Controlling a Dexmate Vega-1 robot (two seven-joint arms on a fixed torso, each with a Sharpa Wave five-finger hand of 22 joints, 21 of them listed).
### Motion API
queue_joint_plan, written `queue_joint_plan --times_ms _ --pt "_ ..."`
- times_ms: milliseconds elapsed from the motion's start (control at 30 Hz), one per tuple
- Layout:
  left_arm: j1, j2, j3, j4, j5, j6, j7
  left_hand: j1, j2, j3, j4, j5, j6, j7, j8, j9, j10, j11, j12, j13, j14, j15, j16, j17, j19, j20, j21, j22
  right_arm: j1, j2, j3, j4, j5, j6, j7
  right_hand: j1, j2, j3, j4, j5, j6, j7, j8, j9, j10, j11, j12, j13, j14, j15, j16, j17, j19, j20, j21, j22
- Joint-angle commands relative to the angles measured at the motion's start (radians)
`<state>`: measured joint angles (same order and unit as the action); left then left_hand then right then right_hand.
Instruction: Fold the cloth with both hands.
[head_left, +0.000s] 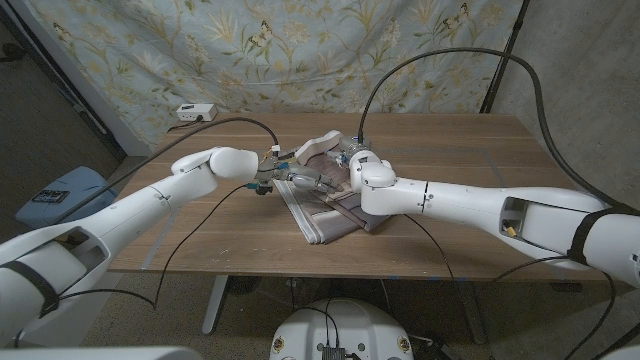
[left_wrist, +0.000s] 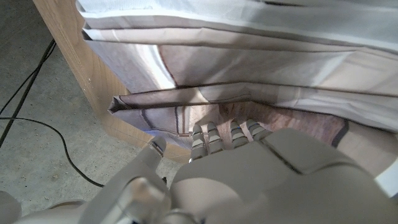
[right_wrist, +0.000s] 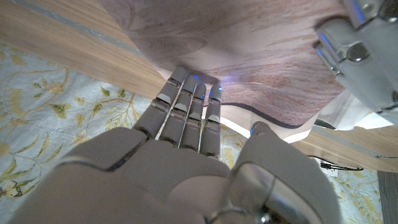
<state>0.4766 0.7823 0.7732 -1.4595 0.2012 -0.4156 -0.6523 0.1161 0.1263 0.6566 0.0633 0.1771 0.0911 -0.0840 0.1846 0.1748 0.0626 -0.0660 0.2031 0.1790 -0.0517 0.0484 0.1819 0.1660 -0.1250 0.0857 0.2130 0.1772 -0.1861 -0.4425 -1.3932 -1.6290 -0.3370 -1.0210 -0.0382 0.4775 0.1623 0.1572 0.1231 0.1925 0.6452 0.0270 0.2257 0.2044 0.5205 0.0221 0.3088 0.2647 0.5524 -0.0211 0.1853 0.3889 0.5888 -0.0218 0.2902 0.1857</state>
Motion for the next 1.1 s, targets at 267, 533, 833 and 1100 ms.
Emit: queue_joint_plan --times_ms 267,533,833,1100 --pt "0.017 0.021 -0.008 -0.035 -0.009 0.029 0.001 0.006 0.003 0.002 -0.011 -0.005 0.007 -0.003 -0.002 0.001 0.011 0.001 0.0 0.002 0.005 0.008 -0.001 0.005 -0.005 0.004 -0.006 0.001 -0.091 0.016 0.114 0.067 -0.056 0.12 0.042 -0.016 -0.001 0.004 0.008 0.007 0.013 -0.003 -0.003 -0.004 0.019 -0.006 -0.009 -0.011 0.012 -0.01 0.008 -0.013 0.012 -0.007 0.001 0.002" --pt "0.018 0.022 -0.01 -0.029 -0.007 0.012 0.008 0.006 0.003 0.003 -0.011 -0.005 0.008 -0.004 -0.002 0.001 0.011 0.001 -0.001 0.002 0.007 0.008 -0.001 0.005 -0.003 0.003 -0.006 0.001 -0.107 0.015 0.134 0.041 -0.091 0.115 0.058 -0.018 -0.002 0.007 0.005 0.009 0.013 -0.005 -0.005 -0.005 0.026 -0.004 -0.013 -0.017 0.017 -0.013 0.009 -0.021 0.014 -0.008 0.001 0.002" --pt "0.022 0.028 -0.02 -0.041 -0.003 0.007 0.02 0.006 0.003 0.003 -0.012 -0.005 0.009 -0.005 -0.002 0.001 0.011 0.001 -0.001 0.002 0.007 0.007 -0.001 0.005 -0.002 0.003 -0.006 0.001 -0.114 -0.007 0.153 -0.046 -0.124 0.069 0.097 -0.016 -0.004 0.012 -0.001 0.01 0.01 -0.009 -0.009 -0.007 0.026 -0.005 -0.023 -0.026 0.014 -0.009 0.007 -0.032 0.015 -0.007 -0.001 0.001" --pt "0.029 0.035 -0.028 -0.066 -0.001 0.018 0.025 0.006 0.003 0.004 -0.013 -0.005 0.008 -0.004 -0.002 0.001 0.012 0.002 -0.001 0.002 0.007 0.008 -0.001 0.005 -0.002 0.004 -0.007 0.001 -0.127 -0.033 0.173 -0.116 -0.135 0.047 0.118 -0.008 -0.005 0.019 -0.011 0.011 0.004 -0.005 -0.013 -0.009 0.022 -0.005 -0.035 -0.034 0.008 -0.005 0.004 -0.045 0.012 -0.005 -0.004 0.001"
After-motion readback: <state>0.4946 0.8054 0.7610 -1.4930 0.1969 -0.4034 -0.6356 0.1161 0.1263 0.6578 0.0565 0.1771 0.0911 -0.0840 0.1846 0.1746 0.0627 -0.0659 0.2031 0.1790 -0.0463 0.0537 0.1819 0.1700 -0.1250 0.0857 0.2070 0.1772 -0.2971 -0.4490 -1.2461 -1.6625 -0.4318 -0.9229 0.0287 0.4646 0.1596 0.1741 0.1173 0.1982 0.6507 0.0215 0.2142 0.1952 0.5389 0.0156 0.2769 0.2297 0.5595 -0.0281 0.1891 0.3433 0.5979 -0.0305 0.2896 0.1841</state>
